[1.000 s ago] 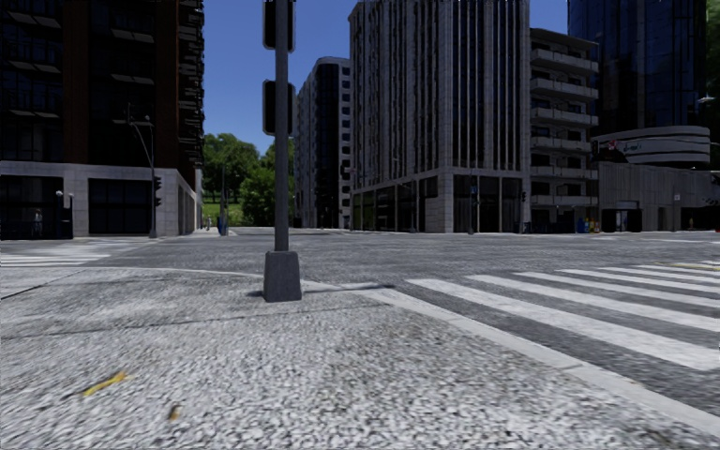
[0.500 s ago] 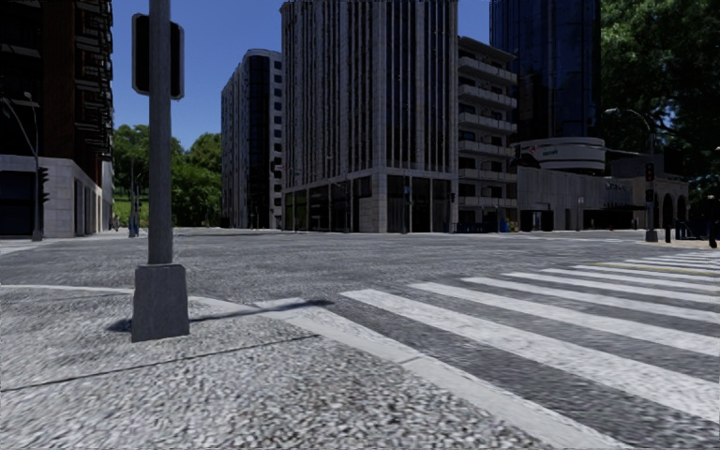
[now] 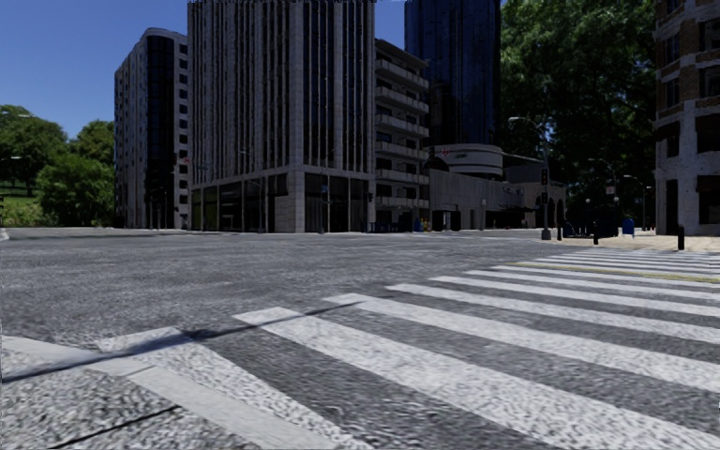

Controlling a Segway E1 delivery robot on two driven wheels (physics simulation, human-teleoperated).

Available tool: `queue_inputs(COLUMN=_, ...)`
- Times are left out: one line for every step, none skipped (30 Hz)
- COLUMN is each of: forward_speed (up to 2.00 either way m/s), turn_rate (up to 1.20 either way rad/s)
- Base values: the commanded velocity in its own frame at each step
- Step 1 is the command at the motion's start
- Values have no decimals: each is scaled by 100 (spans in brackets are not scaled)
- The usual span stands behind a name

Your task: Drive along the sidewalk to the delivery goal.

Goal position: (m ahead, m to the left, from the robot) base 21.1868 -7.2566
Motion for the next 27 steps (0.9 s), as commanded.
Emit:
queue_inputs(forward_speed=170, turn_rate=-66)
queue_inputs(forward_speed=170, turn_rate=-66)
queue_inputs(forward_speed=170, turn_rate=-66)
queue_inputs(forward_speed=170, turn_rate=-66)
queue_inputs(forward_speed=170, turn_rate=-66)
queue_inputs(forward_speed=170, turn_rate=-66)
queue_inputs(forward_speed=170, turn_rate=-66)
queue_inputs(forward_speed=170, turn_rate=-66)
queue_inputs(forward_speed=170, turn_rate=-66)
queue_inputs(forward_speed=170, turn_rate=-66)
queue_inputs(forward_speed=170, turn_rate=-66)
queue_inputs(forward_speed=170, turn_rate=-66)
queue_inputs(forward_speed=167, turn_rate=-66)
queue_inputs(forward_speed=166, turn_rate=-66)
queue_inputs(forward_speed=161, turn_rate=-66)
queue_inputs(forward_speed=159, turn_rate=-66)
queue_inputs(forward_speed=159, turn_rate=-66)
queue_inputs(forward_speed=159, turn_rate=-66)
queue_inputs(forward_speed=159, turn_rate=-66)
queue_inputs(forward_speed=159, turn_rate=-66)
queue_inputs(forward_speed=159, turn_rate=-66)
queue_inputs(forward_speed=159, turn_rate=-66)
queue_inputs(forward_speed=159, turn_rate=-66)
queue_inputs(forward_speed=159, turn_rate=-66)
queue_inputs(forward_speed=159, turn_rate=-66)
queue_inputs(forward_speed=159, turn_rate=-66)
queue_inputs(forward_speed=159, turn_rate=-66)
